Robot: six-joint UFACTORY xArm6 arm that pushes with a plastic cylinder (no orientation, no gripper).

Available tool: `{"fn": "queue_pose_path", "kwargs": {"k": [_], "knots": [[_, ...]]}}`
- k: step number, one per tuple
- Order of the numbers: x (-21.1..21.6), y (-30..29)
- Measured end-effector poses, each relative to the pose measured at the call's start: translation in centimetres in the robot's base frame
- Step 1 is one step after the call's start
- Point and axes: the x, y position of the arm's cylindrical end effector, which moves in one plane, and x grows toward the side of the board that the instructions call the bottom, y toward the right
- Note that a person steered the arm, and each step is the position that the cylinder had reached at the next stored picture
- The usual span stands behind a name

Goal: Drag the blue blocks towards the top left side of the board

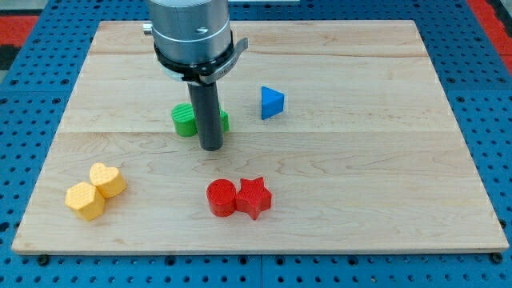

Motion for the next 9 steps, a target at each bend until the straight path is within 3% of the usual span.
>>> {"fn": "queue_pose_path", "kwargs": {"k": [3,7,9], "knots": [[-0.1,10.2],[-1.6,10.6],[-4.7,11.1]]}}
